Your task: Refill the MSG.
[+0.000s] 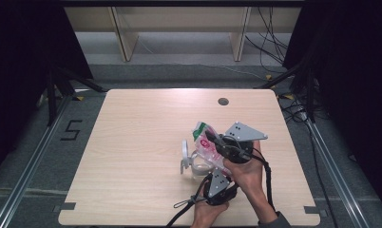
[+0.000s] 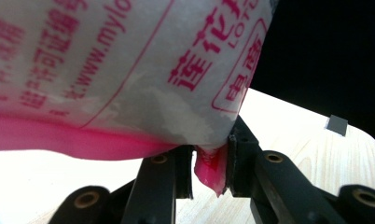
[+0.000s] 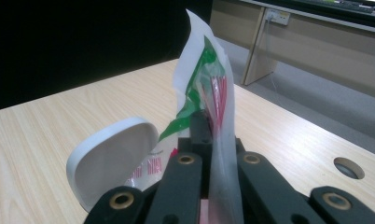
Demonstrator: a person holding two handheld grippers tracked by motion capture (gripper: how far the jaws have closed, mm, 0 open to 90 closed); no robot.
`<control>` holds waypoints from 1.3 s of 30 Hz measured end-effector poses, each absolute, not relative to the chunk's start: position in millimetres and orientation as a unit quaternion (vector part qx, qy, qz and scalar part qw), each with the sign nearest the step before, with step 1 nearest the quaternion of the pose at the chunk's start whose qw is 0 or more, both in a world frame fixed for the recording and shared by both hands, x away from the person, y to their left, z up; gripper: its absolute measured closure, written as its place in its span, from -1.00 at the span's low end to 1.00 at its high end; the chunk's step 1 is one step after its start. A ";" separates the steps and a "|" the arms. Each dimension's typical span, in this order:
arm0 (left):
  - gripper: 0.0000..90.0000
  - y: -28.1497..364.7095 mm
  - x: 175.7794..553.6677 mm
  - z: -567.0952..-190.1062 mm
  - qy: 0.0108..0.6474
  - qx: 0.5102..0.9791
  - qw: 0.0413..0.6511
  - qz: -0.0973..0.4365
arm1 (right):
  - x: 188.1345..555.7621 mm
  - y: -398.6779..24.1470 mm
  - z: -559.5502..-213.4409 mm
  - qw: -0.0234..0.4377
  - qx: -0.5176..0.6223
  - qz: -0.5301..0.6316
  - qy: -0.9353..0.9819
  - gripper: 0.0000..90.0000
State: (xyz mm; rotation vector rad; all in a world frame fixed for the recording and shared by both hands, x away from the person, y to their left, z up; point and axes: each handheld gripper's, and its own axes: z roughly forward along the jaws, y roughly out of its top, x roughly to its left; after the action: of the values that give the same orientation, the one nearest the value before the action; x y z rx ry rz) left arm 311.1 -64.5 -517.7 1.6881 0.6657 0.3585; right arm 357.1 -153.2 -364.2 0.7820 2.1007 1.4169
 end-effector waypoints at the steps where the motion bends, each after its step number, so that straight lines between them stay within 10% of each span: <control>1: 0.67 -64.4 311.2 -517.6 0.287 0.729 0.602 0.155 | 358.3 -152.8 -364.6 0.244 0.281 0.521 0.768 1.00; 39: 0.68 -69.5 313.9 -515.3 0.287 0.717 0.618 0.146 | 356.8 -138.7 -362.3 0.252 0.274 0.487 0.790 1.00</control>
State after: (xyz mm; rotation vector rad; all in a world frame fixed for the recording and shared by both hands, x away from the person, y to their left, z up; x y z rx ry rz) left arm 313.9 -69.5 -515.3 1.6495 0.6601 0.3370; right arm 356.8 -138.7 -362.3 0.7457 2.1488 1.3242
